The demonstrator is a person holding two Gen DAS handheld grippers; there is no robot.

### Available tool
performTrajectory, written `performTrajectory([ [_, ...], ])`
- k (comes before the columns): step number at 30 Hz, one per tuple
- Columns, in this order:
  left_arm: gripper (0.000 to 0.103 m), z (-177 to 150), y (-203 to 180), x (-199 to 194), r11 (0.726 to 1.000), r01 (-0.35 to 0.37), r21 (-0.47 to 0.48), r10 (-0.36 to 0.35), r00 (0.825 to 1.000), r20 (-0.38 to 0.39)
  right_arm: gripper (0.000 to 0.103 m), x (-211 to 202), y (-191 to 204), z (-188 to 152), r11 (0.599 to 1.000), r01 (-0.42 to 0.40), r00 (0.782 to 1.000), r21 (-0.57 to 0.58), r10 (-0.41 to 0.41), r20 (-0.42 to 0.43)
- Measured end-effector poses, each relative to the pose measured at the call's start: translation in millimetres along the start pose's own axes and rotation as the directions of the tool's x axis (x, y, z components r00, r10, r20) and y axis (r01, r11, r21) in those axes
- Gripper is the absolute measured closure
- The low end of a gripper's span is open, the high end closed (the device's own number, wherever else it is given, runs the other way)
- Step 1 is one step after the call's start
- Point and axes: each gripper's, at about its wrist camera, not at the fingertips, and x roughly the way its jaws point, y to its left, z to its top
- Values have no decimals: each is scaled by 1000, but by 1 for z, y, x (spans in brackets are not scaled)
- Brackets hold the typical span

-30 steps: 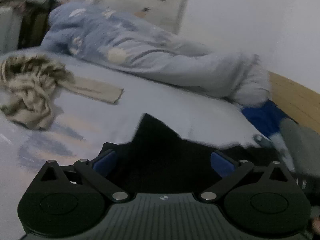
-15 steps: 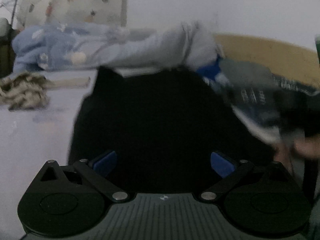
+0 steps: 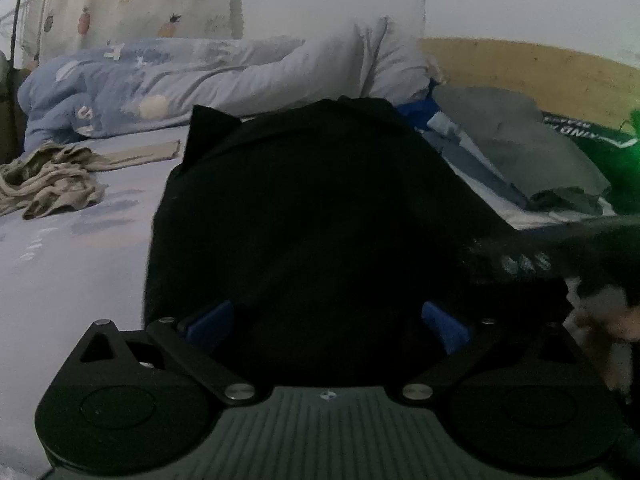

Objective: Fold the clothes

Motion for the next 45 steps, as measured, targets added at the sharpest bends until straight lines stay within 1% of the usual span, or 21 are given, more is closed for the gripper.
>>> performTrajectory([
  [4,0,-3,6,-15,999,-26,-25,25,999,-48,0,-18,1,-11,1000,-8,997,-11,7,-82],
  [9,0,-3,24,-36,992,-26,-126,5,986,-164,0,-43,9,-25,999,-12,990,-42,6,-143],
  [11,0,3,33,-43,985,-35,-168,1,981,-195,0,-49,14,-29,998,-13,982,-68,0,-189],
  [14,0,16,58,-56,967,-56,-249,13,985,-171,0,-53,22,-31,994,-26,962,-107,-4,-274],
  [15,0,20,68,-59,960,-64,-273,22,988,-155,0,-58,24,-31,993,-38,961,-113,6,-276],
  [18,0,34,105,-61,935,-88,-344,54,993,-108,0,-81,30,-24,991,-69,978,-112,45,-206],
  [19,0,38,118,-57,924,-83,-374,50,994,-98,0,-88,31,-21,991,-84,982,-107,63,-179],
  [20,0,42,131,-53,910,-55,-411,23,996,-83,0,-96,31,-17,990,-102,985,-101,86,-150],
  [21,0,45,142,-45,897,-2,-442,-28,998,-61,0,-102,32,-13,989,-115,987,-95,103,-126],
  [23,0,50,161,-30,872,89,-482,-114,993,-23,0,-114,33,-6,987,-139,988,-84,132,-84],
  [26,0,50,174,-3,843,197,-501,-224,975,8,0,-126,34,3,983,-170,985,-69,168,-36],
  [28,0,48,184,18,809,249,-532,-287,958,12,0,-131,34,9,979,-192,981,-69,191,-16],
  [30,0,43,190,38,772,274,-574,-326,945,13,0,-134,33,15,977,-202,979,-71,202,0],
  [32,0,38,196,59,745,284,-604,-353,936,5,0,-134,31,19,978,-198,980,-72,199,3],
  [34,1,33,201,79,710,314,-630,-400,916,6,0,-133,29,23,981,-185,983,-64,186,1],
  [36,1,31,204,98,682,365,-634,-458,889,19,0,-129,25,26,984,-170,985,-51,170,1],
  [37,1,32,204,105,677,393,-622,-483,875,27,0,-128,23,27,986,-163,987,-44,164,0],
  [39,1,36,202,121,657,452,-604,-543,839,38,0,-123,19,27,989,-148,989,-26,148,-4],
  [41,0,41,200,138,643,494,-585,-591,806,32,0,-118,16,26,990,-139,990,-13,139,-17],
  [42,0,45,198,147,641,510,-573,-611,791,20,0,-114,14,25,990,-138,990,-7,138,-25],
  [45,0,55,192,170,632,555,-541,-658,753,4,0,-107,6,23,989,-150,988,21,150,-35],
])
